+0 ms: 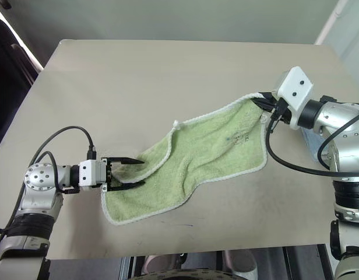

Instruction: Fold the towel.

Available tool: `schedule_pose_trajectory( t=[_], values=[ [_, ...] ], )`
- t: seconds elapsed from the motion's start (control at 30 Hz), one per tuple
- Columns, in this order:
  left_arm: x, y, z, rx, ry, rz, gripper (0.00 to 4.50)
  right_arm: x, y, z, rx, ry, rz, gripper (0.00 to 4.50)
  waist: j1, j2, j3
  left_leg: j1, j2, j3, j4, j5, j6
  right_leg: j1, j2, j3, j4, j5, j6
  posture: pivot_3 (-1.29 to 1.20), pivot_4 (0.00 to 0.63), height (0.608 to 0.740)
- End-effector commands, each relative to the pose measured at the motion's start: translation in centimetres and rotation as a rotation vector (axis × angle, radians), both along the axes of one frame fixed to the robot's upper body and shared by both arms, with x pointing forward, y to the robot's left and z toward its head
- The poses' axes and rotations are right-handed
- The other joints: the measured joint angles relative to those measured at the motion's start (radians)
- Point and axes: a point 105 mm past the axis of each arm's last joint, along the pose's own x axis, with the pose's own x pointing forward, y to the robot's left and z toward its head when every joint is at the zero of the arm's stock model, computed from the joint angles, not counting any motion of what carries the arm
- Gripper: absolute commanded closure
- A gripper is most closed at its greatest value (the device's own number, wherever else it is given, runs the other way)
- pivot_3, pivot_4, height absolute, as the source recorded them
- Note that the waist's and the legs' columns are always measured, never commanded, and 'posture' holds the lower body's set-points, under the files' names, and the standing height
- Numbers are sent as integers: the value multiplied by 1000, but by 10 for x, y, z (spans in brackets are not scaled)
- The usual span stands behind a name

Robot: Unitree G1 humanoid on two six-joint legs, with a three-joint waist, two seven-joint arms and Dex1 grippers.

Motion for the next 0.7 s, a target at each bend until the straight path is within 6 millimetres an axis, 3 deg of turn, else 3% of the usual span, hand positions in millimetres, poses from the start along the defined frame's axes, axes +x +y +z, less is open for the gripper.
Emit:
schedule_pose_trajectory(
  t=[0.03, 0.17, 0.7],
  values=[
    [7, -2, 14, -37, -55, 20, 3011, -5, 0, 12, -16, -60, 6, 4500, 0, 0, 0, 0, 0, 0, 0, 0, 0, 0, 0, 0, 0, 0, 0, 0, 150, 740],
    [15, -1, 24, -102, -61, 72, 4426, -5, 0, 12, -16, -59, 8, 4500, 0, 0, 0, 0, 0, 0, 0, 0, 0, 0, 0, 0, 0, 0, 0, 0, 150, 740],
    [39, 12, 72, -414, 114, 256, 4473, -2, -7, 15, 42, -49, -22, 4500, 1, 0, 0, 0, 0, 0, 1, 0, 0, 0, 0, 0, 0, 1, 1, 0, 150, 740]
  ],
)
